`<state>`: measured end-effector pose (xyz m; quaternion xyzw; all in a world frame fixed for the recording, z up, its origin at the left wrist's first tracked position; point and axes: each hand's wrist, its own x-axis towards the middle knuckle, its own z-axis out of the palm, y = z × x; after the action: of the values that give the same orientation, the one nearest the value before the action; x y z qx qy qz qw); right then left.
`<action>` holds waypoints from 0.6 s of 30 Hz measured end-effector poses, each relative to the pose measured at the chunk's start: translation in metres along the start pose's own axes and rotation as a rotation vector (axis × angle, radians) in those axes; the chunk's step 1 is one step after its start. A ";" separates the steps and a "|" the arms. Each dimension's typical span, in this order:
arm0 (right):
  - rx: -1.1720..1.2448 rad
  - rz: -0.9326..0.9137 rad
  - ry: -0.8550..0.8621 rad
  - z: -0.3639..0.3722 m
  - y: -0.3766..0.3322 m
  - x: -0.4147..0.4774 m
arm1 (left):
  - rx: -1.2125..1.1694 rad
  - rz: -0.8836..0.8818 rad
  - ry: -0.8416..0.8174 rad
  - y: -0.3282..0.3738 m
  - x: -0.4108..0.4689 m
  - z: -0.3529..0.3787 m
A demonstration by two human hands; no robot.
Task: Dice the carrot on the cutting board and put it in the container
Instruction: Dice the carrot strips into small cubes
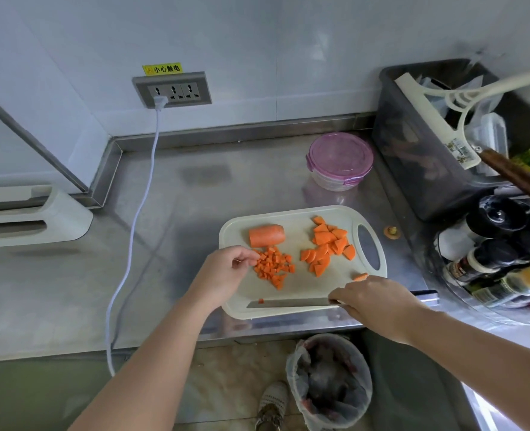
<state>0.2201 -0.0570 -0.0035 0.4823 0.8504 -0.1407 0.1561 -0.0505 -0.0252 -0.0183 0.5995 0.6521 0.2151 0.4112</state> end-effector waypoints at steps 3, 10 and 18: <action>0.015 0.019 0.021 0.005 0.001 0.012 | 0.011 0.015 0.045 0.002 0.000 0.002; 0.045 0.059 0.110 -0.002 -0.003 0.033 | 0.015 0.019 0.094 -0.002 0.002 -0.004; -0.085 0.033 0.262 -0.015 0.000 0.024 | 0.106 -0.081 -0.135 0.000 0.012 0.008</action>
<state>0.2063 -0.0330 0.0005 0.5033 0.8607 -0.0376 0.0665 -0.0438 -0.0157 -0.0263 0.6069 0.6569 0.1225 0.4302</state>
